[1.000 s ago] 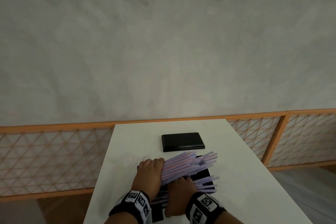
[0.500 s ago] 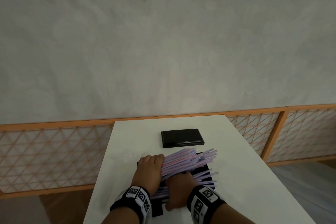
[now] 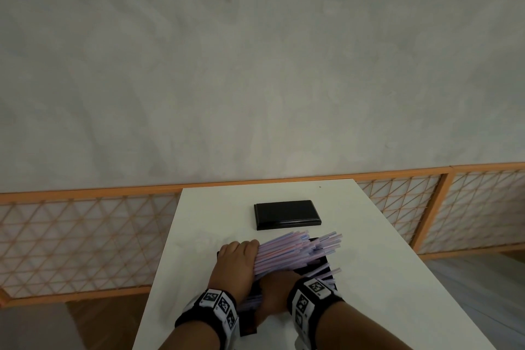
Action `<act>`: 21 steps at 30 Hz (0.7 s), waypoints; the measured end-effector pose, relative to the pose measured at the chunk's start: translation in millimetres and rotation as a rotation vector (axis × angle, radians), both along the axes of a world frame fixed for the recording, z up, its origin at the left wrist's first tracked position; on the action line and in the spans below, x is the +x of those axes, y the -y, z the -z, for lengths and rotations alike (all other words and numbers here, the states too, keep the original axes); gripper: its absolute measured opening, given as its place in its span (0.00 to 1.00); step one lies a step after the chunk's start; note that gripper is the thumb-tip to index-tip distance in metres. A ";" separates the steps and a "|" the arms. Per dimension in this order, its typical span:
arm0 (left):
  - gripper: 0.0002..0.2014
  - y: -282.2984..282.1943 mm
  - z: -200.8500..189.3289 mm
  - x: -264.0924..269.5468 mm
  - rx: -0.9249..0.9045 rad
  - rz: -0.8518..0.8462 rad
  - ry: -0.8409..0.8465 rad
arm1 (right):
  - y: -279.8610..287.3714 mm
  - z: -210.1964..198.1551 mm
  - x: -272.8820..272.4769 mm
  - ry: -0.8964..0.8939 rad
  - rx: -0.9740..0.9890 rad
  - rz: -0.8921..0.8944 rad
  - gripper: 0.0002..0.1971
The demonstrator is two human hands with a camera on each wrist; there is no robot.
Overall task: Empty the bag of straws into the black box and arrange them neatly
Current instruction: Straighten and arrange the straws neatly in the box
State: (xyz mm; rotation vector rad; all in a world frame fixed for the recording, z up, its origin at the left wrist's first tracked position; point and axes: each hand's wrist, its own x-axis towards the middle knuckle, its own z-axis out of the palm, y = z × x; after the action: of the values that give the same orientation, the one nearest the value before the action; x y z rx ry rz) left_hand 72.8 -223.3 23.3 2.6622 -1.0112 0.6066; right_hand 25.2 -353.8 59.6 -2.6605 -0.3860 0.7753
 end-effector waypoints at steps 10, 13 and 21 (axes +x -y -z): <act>0.30 -1.2 -3.3 1.8 0.022 0.003 -0.056 | 3.3 14.4 -20.1 0.588 -0.042 -0.038 0.30; 0.41 0.1 -5.7 1.8 0.052 -0.017 -0.106 | 8.3 23.8 -27.2 0.705 -0.016 0.015 0.21; 0.29 -0.7 -2.2 1.1 -0.010 -0.003 0.007 | 57.0 41.2 -59.6 1.248 -0.009 0.433 0.06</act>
State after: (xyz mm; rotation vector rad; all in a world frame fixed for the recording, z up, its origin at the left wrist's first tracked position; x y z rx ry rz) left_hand 73.9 -222.6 25.5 2.6555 -1.0030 0.6201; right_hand -34.3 -410.8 18.5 -2.7262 -0.0494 -1.0629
